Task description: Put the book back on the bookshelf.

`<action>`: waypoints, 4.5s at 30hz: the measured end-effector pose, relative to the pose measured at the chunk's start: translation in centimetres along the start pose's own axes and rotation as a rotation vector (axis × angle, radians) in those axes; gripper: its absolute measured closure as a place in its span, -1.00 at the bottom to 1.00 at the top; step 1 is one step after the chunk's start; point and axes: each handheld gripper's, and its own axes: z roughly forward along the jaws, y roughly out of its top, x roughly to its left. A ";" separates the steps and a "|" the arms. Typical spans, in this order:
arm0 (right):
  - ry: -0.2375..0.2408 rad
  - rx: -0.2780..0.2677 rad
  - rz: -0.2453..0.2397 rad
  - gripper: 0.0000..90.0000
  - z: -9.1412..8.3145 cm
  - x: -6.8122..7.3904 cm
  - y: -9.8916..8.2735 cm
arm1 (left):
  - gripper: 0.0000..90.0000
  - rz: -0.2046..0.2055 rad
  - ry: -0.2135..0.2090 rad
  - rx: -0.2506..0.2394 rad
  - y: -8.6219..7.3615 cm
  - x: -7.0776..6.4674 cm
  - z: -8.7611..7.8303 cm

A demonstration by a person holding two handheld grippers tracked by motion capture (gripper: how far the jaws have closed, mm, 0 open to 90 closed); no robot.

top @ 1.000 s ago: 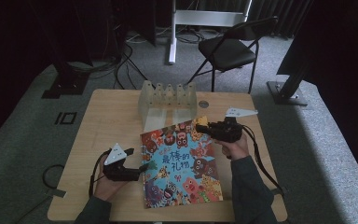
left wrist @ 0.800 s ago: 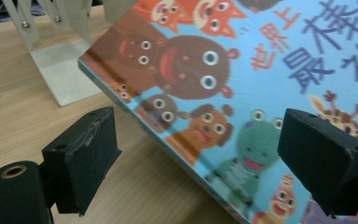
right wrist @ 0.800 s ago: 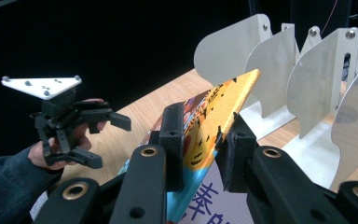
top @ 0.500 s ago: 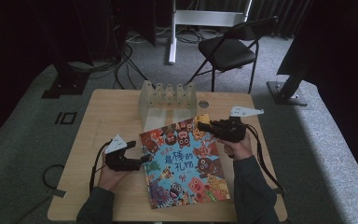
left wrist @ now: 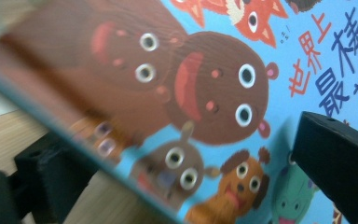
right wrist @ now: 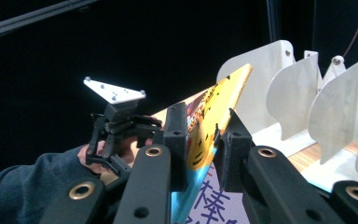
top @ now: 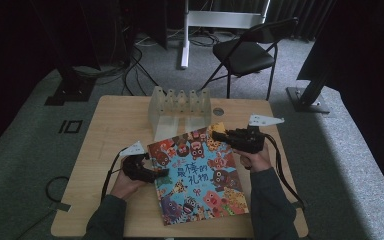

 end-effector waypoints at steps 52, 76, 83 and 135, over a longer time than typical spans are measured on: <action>-0.345 -0.035 -0.194 0.00 -1.1 0.7 -0.2 | 0.73 0.292 -0.038 -0.235 6.2 -3.4 -6.3; -0.362 -0.066 -0.138 -0.01 -3.4 -0.9 -1.5 | 0.50 0.294 -0.068 -0.254 4.9 -3.9 -5.2; -0.369 -0.057 -0.132 -0.01 -3.6 -1.2 -1.9 | 0.49 0.312 -0.044 -0.237 4.9 -4.3 -4.6; -0.440 0.006 -0.094 -0.03 -5.2 -2.7 -4.7 | 0.64 0.359 -0.018 -0.305 5.2 -5.8 -1.3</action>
